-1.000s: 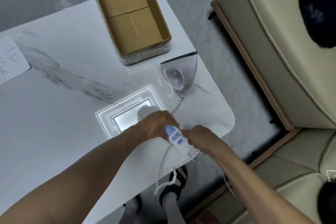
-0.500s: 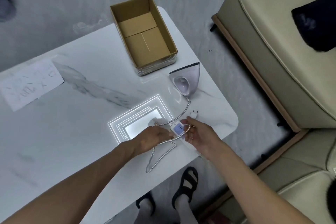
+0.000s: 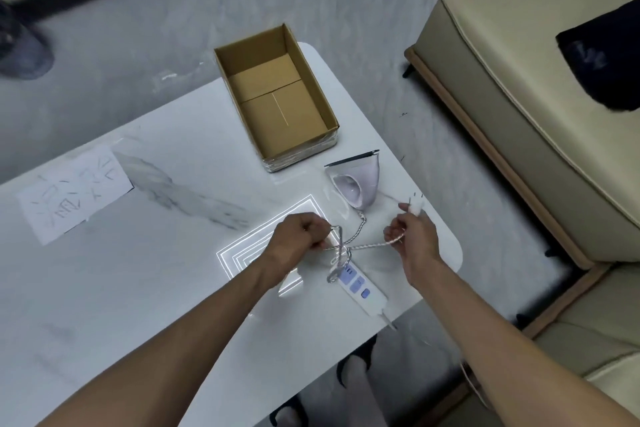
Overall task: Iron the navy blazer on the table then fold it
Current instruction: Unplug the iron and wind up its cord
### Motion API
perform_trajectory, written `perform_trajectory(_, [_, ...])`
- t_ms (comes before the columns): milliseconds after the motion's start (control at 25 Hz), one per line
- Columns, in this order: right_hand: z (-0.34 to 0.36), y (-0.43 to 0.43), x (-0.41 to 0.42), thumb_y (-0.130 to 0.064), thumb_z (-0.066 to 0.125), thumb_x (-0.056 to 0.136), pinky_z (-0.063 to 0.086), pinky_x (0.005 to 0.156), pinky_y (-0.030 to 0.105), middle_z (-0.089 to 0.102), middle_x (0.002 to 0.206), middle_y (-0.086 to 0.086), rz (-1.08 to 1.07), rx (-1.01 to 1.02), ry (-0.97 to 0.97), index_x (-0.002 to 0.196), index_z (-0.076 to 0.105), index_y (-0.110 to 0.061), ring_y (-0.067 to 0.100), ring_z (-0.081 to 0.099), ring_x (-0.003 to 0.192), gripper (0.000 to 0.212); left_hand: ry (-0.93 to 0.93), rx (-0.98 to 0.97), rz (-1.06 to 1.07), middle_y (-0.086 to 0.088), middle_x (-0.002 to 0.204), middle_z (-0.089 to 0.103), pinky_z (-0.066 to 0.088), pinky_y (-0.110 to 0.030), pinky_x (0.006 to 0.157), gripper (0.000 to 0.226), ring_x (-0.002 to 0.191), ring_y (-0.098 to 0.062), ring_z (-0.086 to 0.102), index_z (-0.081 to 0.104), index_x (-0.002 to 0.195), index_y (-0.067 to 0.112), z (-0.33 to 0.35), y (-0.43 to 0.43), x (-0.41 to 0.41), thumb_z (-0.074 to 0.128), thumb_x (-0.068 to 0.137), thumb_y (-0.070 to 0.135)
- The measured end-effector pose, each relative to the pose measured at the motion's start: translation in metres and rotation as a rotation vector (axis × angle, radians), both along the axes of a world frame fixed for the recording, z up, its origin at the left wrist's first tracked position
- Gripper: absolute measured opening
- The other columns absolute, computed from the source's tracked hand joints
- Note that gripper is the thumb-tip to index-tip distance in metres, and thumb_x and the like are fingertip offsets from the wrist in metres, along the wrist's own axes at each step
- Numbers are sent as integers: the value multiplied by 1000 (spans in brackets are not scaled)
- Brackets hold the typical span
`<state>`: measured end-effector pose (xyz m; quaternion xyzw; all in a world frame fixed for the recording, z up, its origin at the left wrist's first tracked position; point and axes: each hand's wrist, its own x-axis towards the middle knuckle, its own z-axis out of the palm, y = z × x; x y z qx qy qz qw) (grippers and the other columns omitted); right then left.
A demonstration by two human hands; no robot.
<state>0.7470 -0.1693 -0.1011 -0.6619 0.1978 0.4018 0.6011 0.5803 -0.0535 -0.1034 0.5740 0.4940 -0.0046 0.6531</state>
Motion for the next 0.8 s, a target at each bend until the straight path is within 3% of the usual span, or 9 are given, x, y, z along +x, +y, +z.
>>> perform_trajectory(80, [-5, 12, 8, 3, 41, 94, 40, 50, 23, 46, 67, 4, 113, -16, -43, 99, 56, -10, 12, 44, 47, 21, -5, -10, 130, -3, 69, 66, 52, -19, 66, 19, 54, -5, 61, 68, 105, 6, -5, -5, 25, 61, 90, -4])
perform_trajectory(200, [-20, 17, 23, -1, 45, 96, 39, 49, 23, 54, 79, 3, 270, -91, -11, 98, 59, -12, 15, 50, 55, 17, 44, 16, 126, 3, 72, 66, 49, -21, 65, 30, 55, -6, 59, 62, 119, 11, -13, -12, 70, 70, 90, 10])
perform_trajectory(320, [-29, 15, 36, -5, 47, 98, 39, 52, 23, 64, 83, -1, 411, -52, 36, 100, 61, -16, 15, 56, 61, 17, 129, 148, 66, 1, 71, 62, 40, -27, 61, 30, 61, -10, 52, 69, 101, 16, -24, -18, 101, 80, 81, 35])
perform_trajectory(480, [-34, 19, 41, -3, 47, 95, 44, 58, 19, 68, 81, -4, 534, 21, 21, 101, 64, -21, 10, 59, 68, 26, 115, 314, 162, -13, 69, 59, 37, -35, 58, 54, 59, -12, 43, 67, 80, 6, -37, -34, 113, 75, 65, 56])
perform_trajectory(640, [-34, 18, 43, -9, 45, 101, 49, 65, 14, 68, 88, -9, 505, 43, -8, 113, 62, -18, 2, 63, 74, 24, -67, 308, 262, -13, 61, 37, 28, -33, 56, 45, 59, -15, 31, 50, 65, -1, -21, -28, 125, 81, 76, 29])
perform_trajectory(800, [4, 20, 46, -15, 40, 104, 46, 66, 5, 70, 96, -11, 558, 85, -150, 111, 63, -22, -9, 64, 76, 25, -76, 228, 385, -4, 59, 32, 25, -29, 56, 50, 61, -16, 28, 43, 63, -2, 22, -9, 133, 79, 81, 26])
